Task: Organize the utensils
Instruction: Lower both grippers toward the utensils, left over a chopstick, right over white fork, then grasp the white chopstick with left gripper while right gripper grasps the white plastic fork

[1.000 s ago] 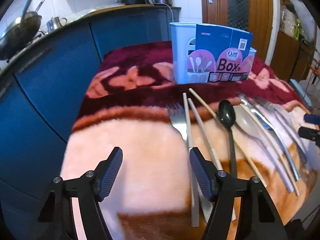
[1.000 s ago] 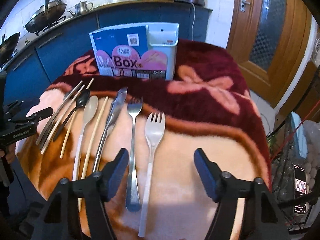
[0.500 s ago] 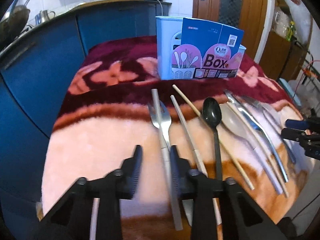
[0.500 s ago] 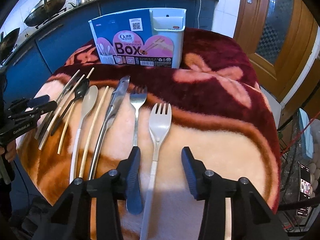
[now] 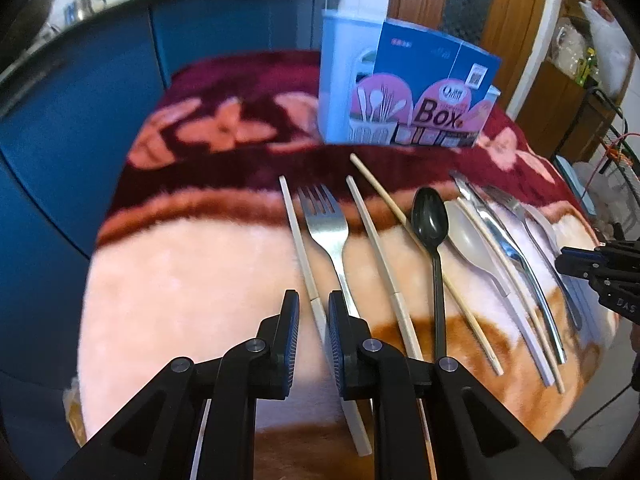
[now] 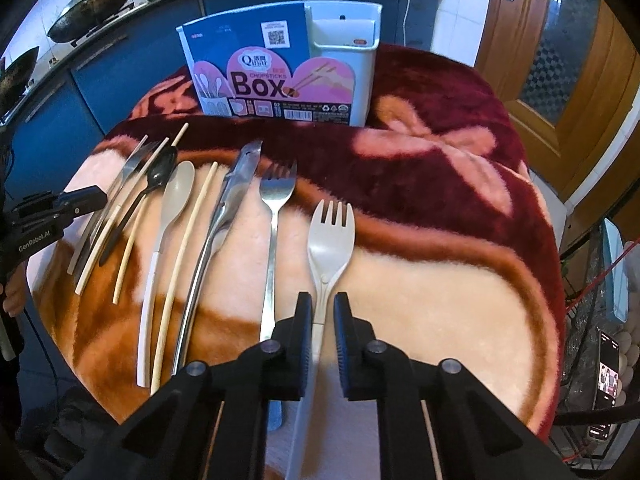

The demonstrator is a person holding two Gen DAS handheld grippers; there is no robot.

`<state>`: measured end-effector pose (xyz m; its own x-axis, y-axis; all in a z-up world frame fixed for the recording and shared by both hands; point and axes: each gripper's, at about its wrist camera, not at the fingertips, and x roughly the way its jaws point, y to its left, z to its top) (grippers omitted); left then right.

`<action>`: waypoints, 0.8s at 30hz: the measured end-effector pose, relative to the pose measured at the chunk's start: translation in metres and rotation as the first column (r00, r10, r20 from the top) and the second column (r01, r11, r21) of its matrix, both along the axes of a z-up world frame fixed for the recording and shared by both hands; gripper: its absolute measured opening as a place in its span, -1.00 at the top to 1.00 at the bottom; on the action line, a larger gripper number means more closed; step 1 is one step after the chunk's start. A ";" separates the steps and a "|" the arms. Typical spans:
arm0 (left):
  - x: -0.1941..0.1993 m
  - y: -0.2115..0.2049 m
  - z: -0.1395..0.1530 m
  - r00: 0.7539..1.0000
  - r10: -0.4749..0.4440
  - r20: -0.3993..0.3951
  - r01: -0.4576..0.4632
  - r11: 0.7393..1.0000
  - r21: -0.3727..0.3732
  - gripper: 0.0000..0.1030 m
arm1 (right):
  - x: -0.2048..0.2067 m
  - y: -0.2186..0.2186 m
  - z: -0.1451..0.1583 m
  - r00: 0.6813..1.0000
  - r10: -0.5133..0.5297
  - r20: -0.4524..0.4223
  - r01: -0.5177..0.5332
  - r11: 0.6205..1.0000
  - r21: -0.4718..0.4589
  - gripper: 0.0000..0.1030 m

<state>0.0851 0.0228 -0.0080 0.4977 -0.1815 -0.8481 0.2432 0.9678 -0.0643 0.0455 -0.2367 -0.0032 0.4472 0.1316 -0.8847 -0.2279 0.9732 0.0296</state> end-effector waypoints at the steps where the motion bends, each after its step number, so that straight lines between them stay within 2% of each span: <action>1: 0.005 0.000 -0.001 1.000 -0.004 -0.024 0.004 1.000 -0.006 0.69 | 0.003 0.000 0.001 1.000 0.002 -0.017 -0.002 1.000 0.000 0.75; 5: 0.019 0.003 -0.001 0.994 -0.017 -0.104 0.013 0.999 -0.032 0.69 | 0.012 0.001 0.001 0.997 0.014 -0.075 -0.015 1.000 -0.010 0.75; 9: 0.034 0.007 -0.002 0.977 -0.035 -0.211 0.023 0.998 -0.060 0.69 | 0.017 0.004 0.001 0.993 0.024 -0.116 -0.027 0.999 -0.031 0.74; 13: 0.046 0.005 -0.003 0.959 -0.028 -0.280 0.010 0.998 -0.065 0.69 | 0.019 0.005 0.000 0.990 0.030 -0.139 -0.035 0.999 -0.034 0.73; 20: 0.051 -0.007 -0.002 0.964 -0.019 -0.266 0.016 1.000 -0.013 0.69 | 0.026 0.005 0.000 0.986 0.021 -0.166 -0.024 1.000 -0.017 0.71; 24: 0.049 -0.006 -0.002 0.968 -0.008 -0.249 0.001 1.000 -0.028 0.77 | 0.027 0.005 0.000 0.987 0.018 -0.162 -0.021 1.000 -0.016 0.75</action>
